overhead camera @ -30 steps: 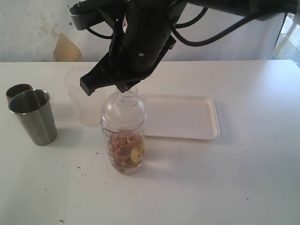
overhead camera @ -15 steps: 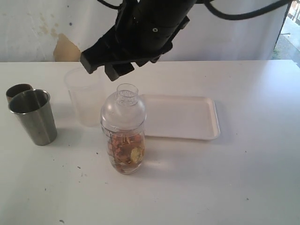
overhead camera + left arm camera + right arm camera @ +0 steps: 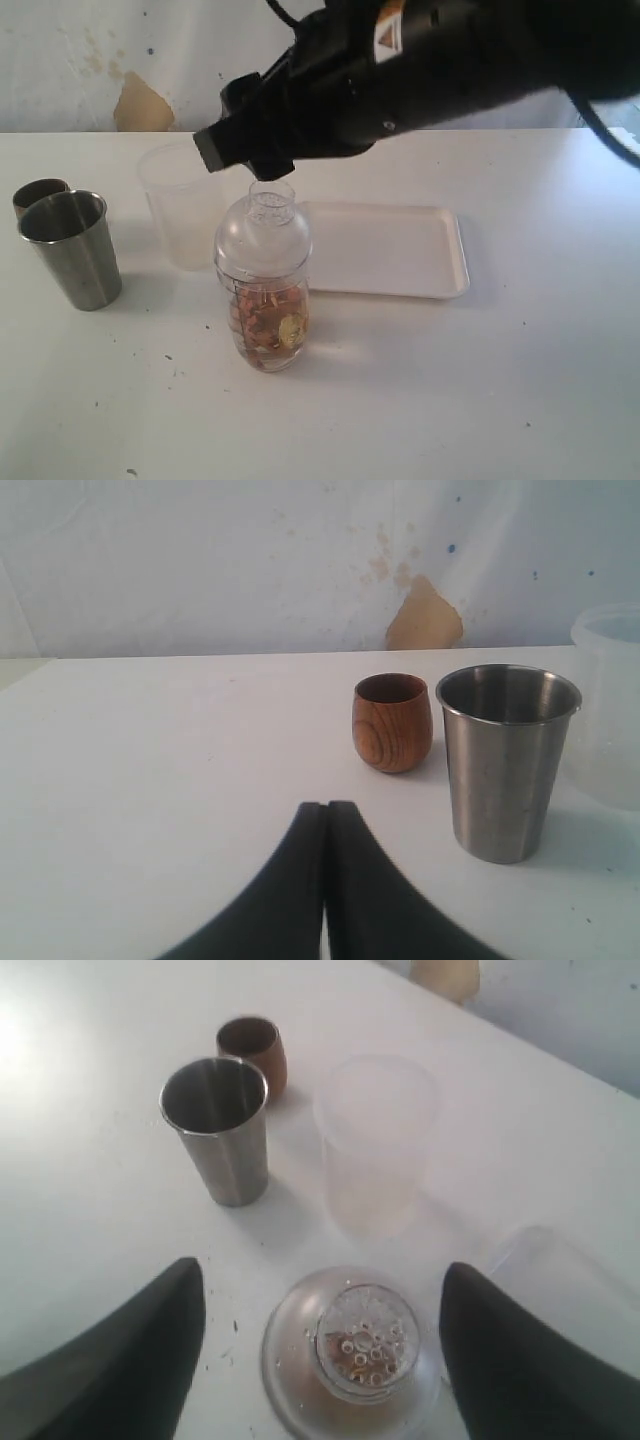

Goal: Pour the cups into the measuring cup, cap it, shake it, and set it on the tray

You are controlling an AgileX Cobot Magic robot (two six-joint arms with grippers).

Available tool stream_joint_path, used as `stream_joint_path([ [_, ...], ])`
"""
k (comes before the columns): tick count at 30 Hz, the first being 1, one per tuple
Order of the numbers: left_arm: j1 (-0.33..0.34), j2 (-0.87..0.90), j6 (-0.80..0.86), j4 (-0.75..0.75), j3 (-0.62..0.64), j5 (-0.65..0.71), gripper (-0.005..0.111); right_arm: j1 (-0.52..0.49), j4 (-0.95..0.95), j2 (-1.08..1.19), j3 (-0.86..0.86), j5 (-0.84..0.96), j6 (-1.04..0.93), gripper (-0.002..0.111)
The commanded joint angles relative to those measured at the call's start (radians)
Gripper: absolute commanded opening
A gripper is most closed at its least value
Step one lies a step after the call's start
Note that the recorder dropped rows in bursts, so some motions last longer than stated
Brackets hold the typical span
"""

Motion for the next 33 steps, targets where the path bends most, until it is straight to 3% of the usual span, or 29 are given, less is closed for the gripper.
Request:
stream_joint_path([
  [1,0.0,-0.004,-0.003,0.001,0.006,0.002,0.0,0.0,0.008,-0.026,0.224,-0.325,-0.011,0.063],
  [8,0.0,-0.004,-0.003,0.001,0.006,0.002,0.0,0.0,0.008,0.02,0.381,-0.639,-0.008,0.063],
  [18,0.0,-0.004,-0.003,0.001,0.006,0.002,0.0,0.0,0.008,0.135,0.382,-0.666,-0.032,0.063],
  [27,0.0,-0.004,-0.003,0.001,0.006,0.002,0.0,0.0,0.008,0.017,0.38,-0.669,-0.04,0.063],
  [30,0.0,-0.004,-0.003,0.001,0.006,0.002,0.0,0.0,0.015,-0.004,0.38,-0.655,-0.04,0.072],
  [33,0.0,-0.004,-0.003,0.001,0.006,0.002,0.0,-0.012,0.023,0.033,0.38,-0.648,-0.04,0.073],
])
